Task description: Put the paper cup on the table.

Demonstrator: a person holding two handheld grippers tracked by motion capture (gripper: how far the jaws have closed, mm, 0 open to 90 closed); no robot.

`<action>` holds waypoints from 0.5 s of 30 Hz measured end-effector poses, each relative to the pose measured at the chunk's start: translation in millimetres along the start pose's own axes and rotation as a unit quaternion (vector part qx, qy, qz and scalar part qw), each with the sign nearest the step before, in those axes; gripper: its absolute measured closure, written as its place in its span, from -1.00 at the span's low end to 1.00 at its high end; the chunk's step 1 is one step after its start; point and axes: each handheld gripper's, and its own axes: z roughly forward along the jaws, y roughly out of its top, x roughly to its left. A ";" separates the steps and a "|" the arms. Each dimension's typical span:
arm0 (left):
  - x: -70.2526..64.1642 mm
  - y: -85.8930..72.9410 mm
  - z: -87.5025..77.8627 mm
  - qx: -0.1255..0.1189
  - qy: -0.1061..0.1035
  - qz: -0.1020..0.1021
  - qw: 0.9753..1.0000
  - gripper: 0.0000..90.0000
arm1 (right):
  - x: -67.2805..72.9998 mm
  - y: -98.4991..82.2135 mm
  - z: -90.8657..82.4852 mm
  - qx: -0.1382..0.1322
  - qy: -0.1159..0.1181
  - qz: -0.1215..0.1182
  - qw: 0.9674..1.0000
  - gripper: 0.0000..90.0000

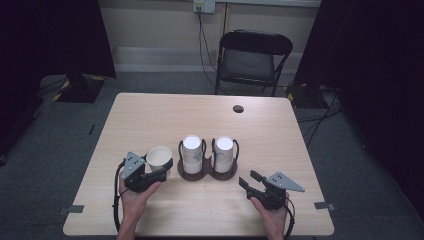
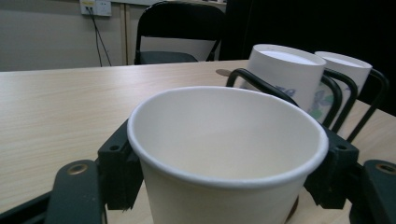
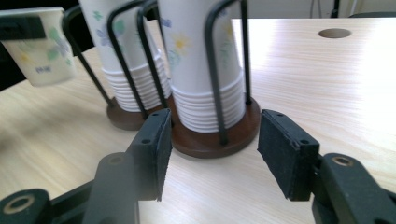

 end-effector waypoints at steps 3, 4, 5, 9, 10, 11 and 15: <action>2.3 1.4 2.1 0.000 0.010 0.002 1.000 -0.41 | -2.2 -3.5 1.0 -0.003 -0.009 -0.007 1.000 -0.05; 4.8 3.5 4.7 0.001 0.015 0.003 1.000 -0.41 | -5.4 -7.5 2.0 -0.004 -0.014 -0.007 1.000 -0.07; 6.3 5.0 6.0 0.002 0.020 0.006 1.000 -0.41 | -6.8 -9.4 2.4 -0.007 -0.019 -0.005 1.000 -0.07; 12.0 11.5 11.2 0.001 0.040 0.008 0.999 -0.41 | -12.0 -14.5 3.5 -0.018 -0.026 -0.005 0.999 -0.08; 13.7 12.8 12.6 0.002 0.043 0.005 0.999 -0.41 | -12.8 -15.0 4.7 -0.015 -0.027 -0.004 1.000 -0.08; 14.2 14.2 14.6 0.003 0.053 0.009 0.999 -0.41 | -13.5 -15.6 5.5 -0.014 -0.029 -0.007 0.999 -0.09; 17.7 19.8 23.6 0.000 0.054 0.013 0.998 -0.41 | -15.6 -18.3 6.1 -0.019 -0.036 -0.011 0.999 -0.10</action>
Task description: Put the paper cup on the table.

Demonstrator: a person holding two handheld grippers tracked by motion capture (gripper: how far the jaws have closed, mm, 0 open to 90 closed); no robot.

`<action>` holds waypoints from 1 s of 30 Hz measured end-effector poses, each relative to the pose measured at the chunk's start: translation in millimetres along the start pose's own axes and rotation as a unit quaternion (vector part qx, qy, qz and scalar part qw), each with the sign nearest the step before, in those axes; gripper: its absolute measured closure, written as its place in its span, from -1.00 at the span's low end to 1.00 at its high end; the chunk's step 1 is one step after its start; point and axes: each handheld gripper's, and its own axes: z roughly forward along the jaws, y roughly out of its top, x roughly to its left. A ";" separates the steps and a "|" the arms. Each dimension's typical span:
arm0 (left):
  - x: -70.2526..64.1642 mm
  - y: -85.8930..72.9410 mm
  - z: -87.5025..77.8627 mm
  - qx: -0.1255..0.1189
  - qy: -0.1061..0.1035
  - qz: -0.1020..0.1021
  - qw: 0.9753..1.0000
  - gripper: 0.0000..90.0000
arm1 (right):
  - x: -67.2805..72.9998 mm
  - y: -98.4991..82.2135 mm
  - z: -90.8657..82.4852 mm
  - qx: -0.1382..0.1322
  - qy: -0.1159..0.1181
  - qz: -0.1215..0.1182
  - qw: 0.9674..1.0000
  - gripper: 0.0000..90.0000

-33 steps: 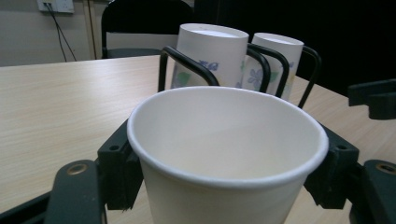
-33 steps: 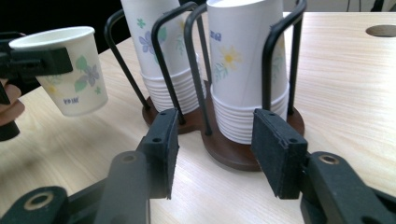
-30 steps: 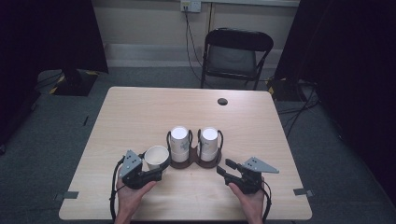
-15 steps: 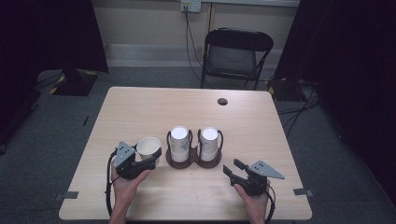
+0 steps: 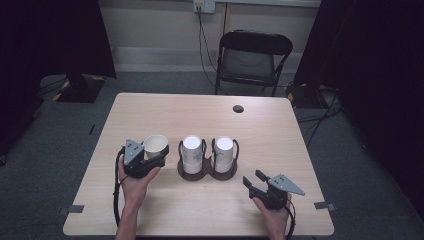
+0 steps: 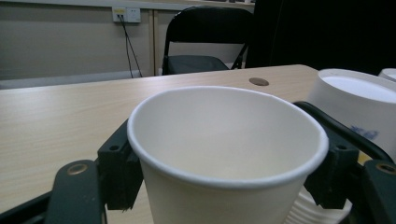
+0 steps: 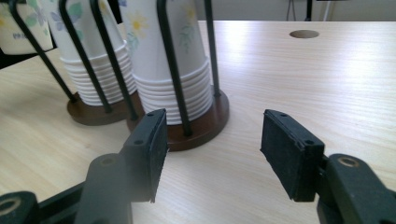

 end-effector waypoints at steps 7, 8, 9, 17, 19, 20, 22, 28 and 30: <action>8.3 7.4 17.7 0.003 0.000 -0.001 1.000 -0.41 | -6.4 -4.1 -3.3 -0.012 -0.009 0.007 1.000 -0.12; 9.3 8.3 20.5 0.006 0.003 0.001 1.000 -0.41 | -6.9 -4.2 -3.6 -0.013 -0.008 0.009 1.000 -0.12; 10.4 9.3 23.0 0.007 0.001 0.001 1.000 -0.41 | -7.1 -4.3 -3.7 -0.013 -0.007 0.010 1.000 -0.12; 26.9 8.9 46.9 0.017 0.001 -0.010 1.000 -0.41 | -7.4 -3.7 -2.4 -0.005 -0.011 0.012 1.000 -0.15; 31.4 5.9 53.6 0.023 0.000 -0.013 1.000 -0.42 | -7.7 -3.6 -2.3 -0.003 -0.011 0.013 1.000 -0.15; 31.4 5.9 53.6 0.023 0.000 -0.013 1.000 -0.43 | -7.7 -3.6 -2.3 -0.003 -0.011 0.013 1.000 -0.15; 35.3 1.4 60.7 0.036 0.004 -0.013 0.999 -0.43 | -8.3 -3.7 -2.6 -0.004 -0.011 0.016 1.000 -0.15; 40.0 -5.0 68.6 0.050 0.005 -0.015 0.999 -0.46 | -8.7 -3.6 -2.5 -0.004 -0.008 0.017 1.000 -0.15; 40.4 -6.0 70.3 0.055 0.005 -0.009 0.998 -0.46 | -8.8 -3.6 -2.4 -0.004 -0.007 0.018 1.000 -0.15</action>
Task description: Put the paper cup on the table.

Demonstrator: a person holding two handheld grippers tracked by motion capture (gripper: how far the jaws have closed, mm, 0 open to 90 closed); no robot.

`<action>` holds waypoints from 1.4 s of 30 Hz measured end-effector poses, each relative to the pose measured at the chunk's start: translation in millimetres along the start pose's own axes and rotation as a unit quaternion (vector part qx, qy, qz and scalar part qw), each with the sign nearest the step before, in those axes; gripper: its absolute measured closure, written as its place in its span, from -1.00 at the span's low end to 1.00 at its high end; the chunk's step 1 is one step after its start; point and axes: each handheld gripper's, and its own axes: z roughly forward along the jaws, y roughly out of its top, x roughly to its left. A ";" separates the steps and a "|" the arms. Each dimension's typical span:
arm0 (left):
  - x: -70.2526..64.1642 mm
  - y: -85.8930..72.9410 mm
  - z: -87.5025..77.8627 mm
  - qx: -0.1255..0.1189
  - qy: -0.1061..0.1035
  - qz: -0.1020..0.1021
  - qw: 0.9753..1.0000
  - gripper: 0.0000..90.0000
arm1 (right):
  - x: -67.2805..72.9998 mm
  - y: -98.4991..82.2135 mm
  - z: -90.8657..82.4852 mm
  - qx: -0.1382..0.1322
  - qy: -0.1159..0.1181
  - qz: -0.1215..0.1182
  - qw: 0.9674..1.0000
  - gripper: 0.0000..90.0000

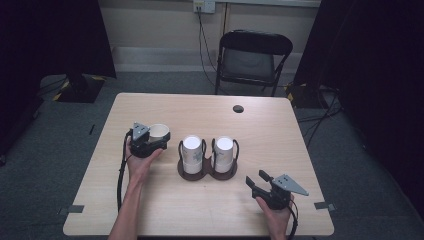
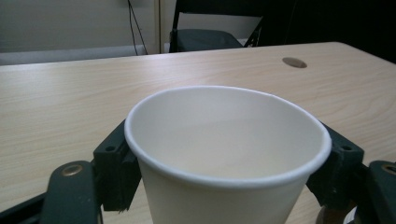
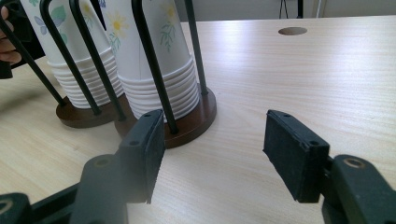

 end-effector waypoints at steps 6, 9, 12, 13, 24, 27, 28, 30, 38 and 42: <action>3.6 -4.7 5.4 0.013 0.001 -0.003 1.000 -0.47 | -0.4 -0.1 -0.3 -0.001 0.001 0.001 1.000 -0.15; 6.2 -8.7 6.9 0.019 0.002 -0.011 1.000 -0.47 | -0.4 -0.1 -0.3 -0.001 0.002 0.001 1.000 -0.15; 5.4 -10.4 6.6 0.017 0.003 -0.007 1.000 -0.48 | -0.4 -0.2 -0.4 -0.001 0.003 0.001 1.000 -0.15; 5.0 -10.8 7.0 0.017 0.006 -0.004 1.000 -0.48 | -0.4 -0.1 -0.3 -0.001 0.003 0.000 1.000 -0.15; 6.6 -19.3 10.2 0.035 0.001 -0.008 0.999 -0.50 | -0.7 -0.4 -0.8 -0.004 0.003 0.002 1.000 -0.14; 5.5 -21.6 9.3 0.036 0.004 -0.005 0.999 -0.50 | -0.6 -0.4 -0.9 -0.004 0.003 0.002 1.000 -0.14; 5.6 -22.3 9.5 0.037 0.004 -0.007 0.999 -0.50 | -0.5 -0.4 -0.9 -0.004 0.003 0.002 1.000 -0.14; 6.1 -23.6 10.6 0.040 0.004 -0.009 0.999 -0.50 | -0.6 -0.4 -0.9 -0.004 0.003 0.002 1.000 -0.14; 6.4 -26.2 12.9 0.049 0.003 -0.011 0.999 -0.59 | -0.7 -0.4 -1.1 -0.004 0.002 0.003 1.000 -0.14; 7.2 -27.6 12.7 0.067 0.004 -0.006 0.998 -0.65 | -1.0 -0.5 -1.2 -0.005 0.003 0.004 1.000 -0.14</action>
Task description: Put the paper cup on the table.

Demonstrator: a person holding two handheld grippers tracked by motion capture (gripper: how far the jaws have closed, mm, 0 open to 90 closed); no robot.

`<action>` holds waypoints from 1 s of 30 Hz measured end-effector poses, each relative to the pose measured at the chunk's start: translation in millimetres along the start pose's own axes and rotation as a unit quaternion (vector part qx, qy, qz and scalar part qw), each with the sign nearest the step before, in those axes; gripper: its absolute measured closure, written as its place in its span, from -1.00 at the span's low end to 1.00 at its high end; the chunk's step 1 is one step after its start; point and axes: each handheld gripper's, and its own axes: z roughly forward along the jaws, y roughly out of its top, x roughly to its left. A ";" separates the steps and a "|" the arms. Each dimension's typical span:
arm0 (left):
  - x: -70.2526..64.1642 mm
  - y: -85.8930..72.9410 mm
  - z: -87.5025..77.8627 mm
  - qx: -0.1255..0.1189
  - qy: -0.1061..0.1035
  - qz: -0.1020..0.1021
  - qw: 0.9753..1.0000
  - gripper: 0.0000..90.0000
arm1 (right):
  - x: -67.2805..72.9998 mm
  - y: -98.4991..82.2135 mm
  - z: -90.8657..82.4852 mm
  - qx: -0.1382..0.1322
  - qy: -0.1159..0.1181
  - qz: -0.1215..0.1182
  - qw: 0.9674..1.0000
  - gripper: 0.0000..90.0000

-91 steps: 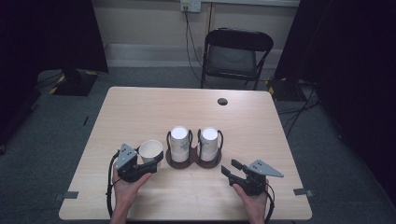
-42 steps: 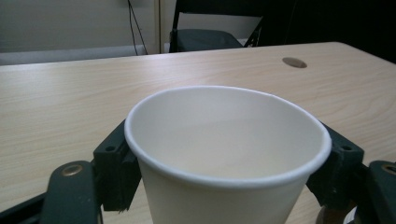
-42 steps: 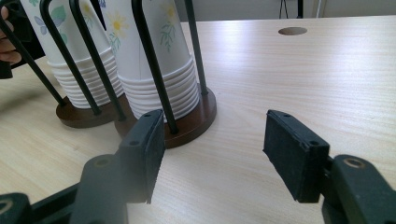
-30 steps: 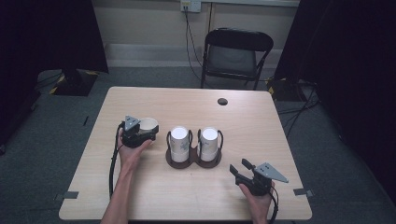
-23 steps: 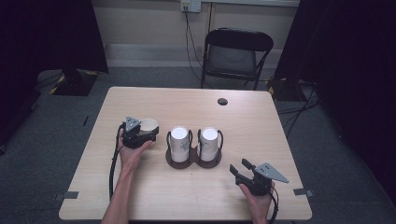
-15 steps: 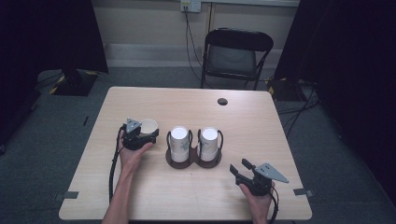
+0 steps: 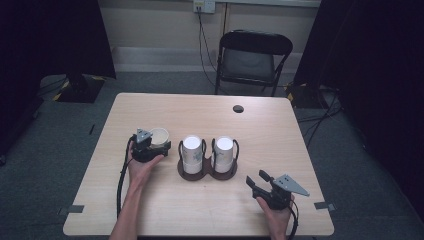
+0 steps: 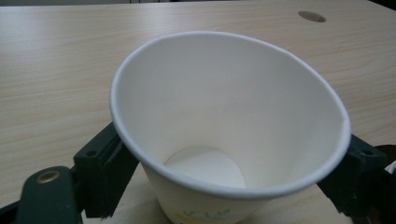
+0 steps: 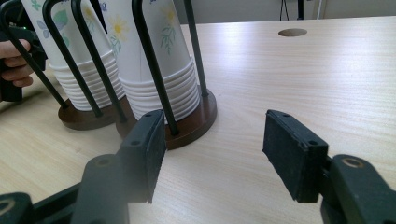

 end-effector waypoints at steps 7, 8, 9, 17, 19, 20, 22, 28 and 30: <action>-2.6 -0.8 -4.4 -0.010 0.000 -0.003 1.000 -0.65 | -0.6 0.0 -0.1 -0.001 0.002 0.003 1.000 -0.14; -2.4 -1.1 -5.5 -0.006 0.002 0.001 1.000 -0.65 | -0.6 0.0 -0.1 -0.001 0.002 0.003 1.000 -0.14; -1.5 -1.4 -6.2 -0.001 0.002 0.007 1.000 -0.65 | -0.6 0.0 -0.1 -0.001 0.002 0.003 1.000 -0.14; -0.4 -2.9 -16.1 0.004 -0.011 -0.002 1.000 -0.65 | -1.2 0.2 0.4 0.001 0.001 0.004 1.000 -0.14; 0.1 -4.2 -18.3 0.005 -0.015 -0.007 1.000 -0.65 | -1.1 0.2 0.4 0.001 0.001 0.006 1.000 -0.14; -0.6 -5.1 -19.8 0.003 -0.019 -0.008 1.000 -0.65 | -1.2 0.2 0.4 0.001 0.001 0.006 1.000 -0.14; -1.7 -7.3 -23.5 0.001 -0.016 0.004 1.000 -0.65 | -1.3 0.2 0.3 0.001 0.001 0.006 1.000 -0.14; -3.7 -5.3 -37.6 0.004 -0.013 0.014 1.000 -0.65 | -1.3 0.2 0.3 0.001 0.002 0.007 1.000 -0.14; -4.9 -4.0 -41.7 0.001 -0.014 0.016 1.000 -0.64 | -1.4 0.2 0.3 0.001 0.002 0.008 1.000 -0.14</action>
